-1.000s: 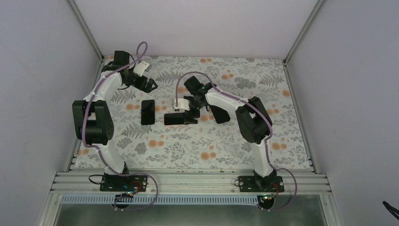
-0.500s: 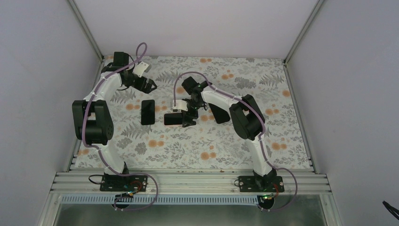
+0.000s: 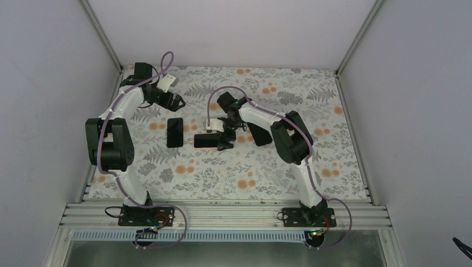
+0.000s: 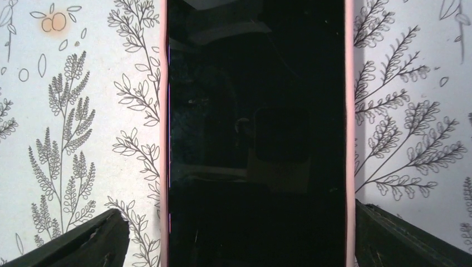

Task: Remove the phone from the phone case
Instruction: Pick up the phone at the center of the board.

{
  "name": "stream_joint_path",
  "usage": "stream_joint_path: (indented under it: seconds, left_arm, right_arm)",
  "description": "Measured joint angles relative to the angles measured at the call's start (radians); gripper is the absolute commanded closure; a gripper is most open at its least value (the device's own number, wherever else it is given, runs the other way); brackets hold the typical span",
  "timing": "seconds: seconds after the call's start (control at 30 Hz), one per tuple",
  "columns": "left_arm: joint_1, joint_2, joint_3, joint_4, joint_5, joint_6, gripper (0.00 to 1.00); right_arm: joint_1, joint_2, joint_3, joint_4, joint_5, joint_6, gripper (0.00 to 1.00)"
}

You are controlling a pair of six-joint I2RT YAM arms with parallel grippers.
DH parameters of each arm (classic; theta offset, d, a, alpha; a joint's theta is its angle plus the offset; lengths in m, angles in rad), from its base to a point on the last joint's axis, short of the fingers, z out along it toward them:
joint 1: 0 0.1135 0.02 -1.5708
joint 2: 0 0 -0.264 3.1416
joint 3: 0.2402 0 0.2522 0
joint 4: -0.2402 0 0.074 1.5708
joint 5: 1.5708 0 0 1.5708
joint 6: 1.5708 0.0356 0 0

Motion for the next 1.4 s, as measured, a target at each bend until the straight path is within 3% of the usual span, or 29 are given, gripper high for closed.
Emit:
stream_joint_path:
  seconds: [0.17, 0.37, 0.57, 0.8, 1.07, 1.4]
  left_arm:
    - [0.001, -0.005, -0.002, 0.000, 0.000, 0.000, 0.00]
    - [0.001, -0.014, -0.014, 0.011, -0.005, -0.001, 0.00]
    - [0.001, -0.015, -0.018, 0.019, -0.017, -0.003, 0.00]
    - [0.001, -0.016, -0.018, -0.002, 0.004, 0.009, 0.00]
    - [0.001, 0.021, 0.063, -0.220, 0.179, 0.099, 0.00]
    - [-0.051, 0.095, 0.114, -0.408, 0.354, 0.142, 0.00]
  right_arm:
    - [0.000, 0.000, -0.021, 0.018, 0.010, 0.000, 0.01]
    - [0.010, -0.036, -0.097, 0.124, 0.085, 0.009, 0.08]
    - [0.030, -0.096, -0.194, 0.216, 0.146, 0.048, 0.31]
    - [0.035, -0.132, -0.242, 0.262, 0.165, 0.075, 0.35]
    - [0.027, -0.285, -0.284, 0.231, 0.194, 0.109, 0.36]
    - [0.027, -0.357, -0.135, 0.225, 0.202, 0.140, 0.37]
